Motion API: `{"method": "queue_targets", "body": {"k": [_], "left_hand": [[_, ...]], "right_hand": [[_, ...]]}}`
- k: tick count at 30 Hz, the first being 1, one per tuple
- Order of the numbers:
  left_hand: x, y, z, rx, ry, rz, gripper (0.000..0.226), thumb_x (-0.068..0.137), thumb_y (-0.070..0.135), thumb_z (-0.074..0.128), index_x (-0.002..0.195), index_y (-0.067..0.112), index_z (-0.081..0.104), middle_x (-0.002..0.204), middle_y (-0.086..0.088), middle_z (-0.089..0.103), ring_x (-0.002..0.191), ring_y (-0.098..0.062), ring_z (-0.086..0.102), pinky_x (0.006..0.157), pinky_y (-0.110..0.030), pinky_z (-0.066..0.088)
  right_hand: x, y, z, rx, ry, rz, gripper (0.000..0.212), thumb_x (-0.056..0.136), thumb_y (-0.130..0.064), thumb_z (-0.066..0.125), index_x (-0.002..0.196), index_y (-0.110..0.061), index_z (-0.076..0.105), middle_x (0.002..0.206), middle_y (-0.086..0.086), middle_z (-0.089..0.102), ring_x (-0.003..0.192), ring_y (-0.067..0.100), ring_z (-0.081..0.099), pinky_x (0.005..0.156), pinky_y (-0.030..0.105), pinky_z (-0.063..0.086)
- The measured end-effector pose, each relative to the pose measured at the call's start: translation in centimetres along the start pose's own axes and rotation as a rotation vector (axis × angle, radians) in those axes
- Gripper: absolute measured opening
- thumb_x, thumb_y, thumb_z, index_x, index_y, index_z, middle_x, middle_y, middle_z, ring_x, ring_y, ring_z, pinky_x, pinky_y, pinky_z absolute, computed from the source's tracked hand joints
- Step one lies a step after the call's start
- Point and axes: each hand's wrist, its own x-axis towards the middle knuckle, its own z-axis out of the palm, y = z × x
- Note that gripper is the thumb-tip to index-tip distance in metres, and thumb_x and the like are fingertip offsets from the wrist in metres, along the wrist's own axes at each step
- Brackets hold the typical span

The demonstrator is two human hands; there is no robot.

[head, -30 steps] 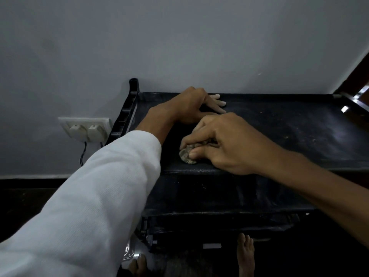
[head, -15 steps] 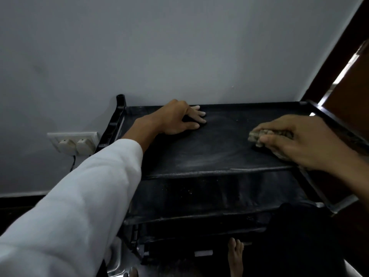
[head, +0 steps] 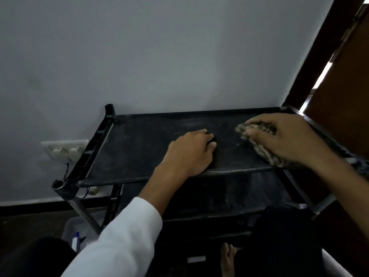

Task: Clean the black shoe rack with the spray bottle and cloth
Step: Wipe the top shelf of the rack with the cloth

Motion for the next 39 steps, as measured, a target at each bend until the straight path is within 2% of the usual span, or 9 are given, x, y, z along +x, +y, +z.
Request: {"method": "queue_targets", "body": {"k": [4,8,11,18,23,26,29,35,39], "left_hand": [[0.0,-0.2,0.3,0.017,-0.025,0.009,0.047,0.103,0.045,0.035,0.148,0.032,0.039,0.159,0.008,0.03,0.148,-0.018,0.026,0.114,-0.048,0.031],[0.3,-0.4,0.8,0.011,-0.091,0.019,0.048,0.104,0.044,0.03,0.15,0.032,0.036,0.162,0.007,0.021,0.151,-0.015,0.015,0.119,-0.043,0.02],[0.5,-0.5,0.8,-0.003,-0.13,0.003,0.047,0.104,0.043,0.029,0.15,0.034,0.035,0.163,0.011,0.017,0.151,-0.012,0.01,0.12,-0.041,0.015],[0.4,-0.5,0.8,-0.013,-0.131,-0.026,0.045,0.105,0.042,0.029,0.15,0.039,0.034,0.162,0.017,0.015,0.151,-0.008,0.009,0.119,-0.042,0.018],[0.5,-0.8,0.8,-0.007,-0.164,-0.019,0.046,0.105,0.039,0.029,0.151,0.036,0.031,0.164,0.013,0.012,0.152,-0.015,0.008,0.12,-0.046,0.017],[0.6,-0.5,0.9,0.004,-0.177,0.002,0.047,0.106,0.036,0.027,0.152,0.032,0.03,0.164,0.008,0.01,0.152,-0.015,0.005,0.122,-0.043,0.012],[0.7,-0.4,1.0,0.013,-0.174,0.006,0.048,0.106,0.036,0.026,0.153,0.031,0.028,0.165,0.008,0.009,0.152,-0.013,0.003,0.122,-0.039,0.007],[0.3,-0.1,0.8,0.024,-0.085,0.018,0.046,0.105,0.036,0.031,0.151,0.03,0.033,0.163,0.006,0.019,0.151,-0.013,0.011,0.121,-0.036,0.011],[-0.6,0.4,-0.3,0.061,0.168,0.029,0.041,0.1,0.033,0.045,0.141,0.026,0.052,0.151,0.005,0.044,0.143,-0.015,0.035,0.117,-0.036,0.025]], "right_hand": [[0.4,-0.9,1.0,-0.037,-0.313,-0.093,0.031,0.083,-0.053,0.069,0.114,-0.048,0.069,0.108,-0.024,0.067,0.098,-0.005,0.06,0.083,0.017,0.046],[2.1,-1.0,2.3,-0.044,-0.264,-0.117,0.022,0.08,-0.045,0.074,0.101,-0.05,0.074,0.083,-0.029,0.06,0.08,-0.008,0.058,0.067,0.007,0.038],[3.9,-0.4,2.9,-0.088,-0.229,-0.055,0.023,0.082,-0.038,0.076,0.105,-0.043,0.076,0.098,-0.016,0.071,0.083,0.003,0.061,0.072,0.019,0.047],[3.6,2.1,2.1,-0.166,-0.218,0.094,0.028,0.086,-0.037,0.073,0.114,-0.038,0.072,0.111,-0.004,0.072,0.072,-0.001,0.051,0.063,0.02,0.042],[2.1,0.2,2.1,-0.152,-0.272,-0.037,0.021,0.082,-0.045,0.072,0.104,-0.047,0.074,0.099,-0.019,0.074,0.076,-0.002,0.059,0.064,0.016,0.046],[3.1,0.0,3.1,-0.147,-0.217,-0.091,0.023,0.083,-0.045,0.073,0.105,-0.047,0.073,0.102,-0.017,0.074,0.083,0.004,0.062,0.071,0.022,0.048],[5.4,0.8,4.4,-0.164,-0.146,-0.12,0.02,0.085,-0.039,0.073,0.105,-0.039,0.076,0.091,-0.011,0.074,0.076,0.005,0.062,0.061,0.017,0.045],[8.2,1.3,5.5,-0.241,-0.047,-0.08,0.014,0.087,-0.031,0.072,0.097,-0.024,0.079,0.087,0.003,0.075,0.075,0.016,0.063,0.068,0.028,0.051],[7.3,0.7,6.0,-0.218,-0.078,-0.116,0.016,0.09,-0.036,0.067,0.097,-0.026,0.077,0.081,-0.002,0.072,0.073,0.014,0.063,0.064,0.025,0.043]]}}
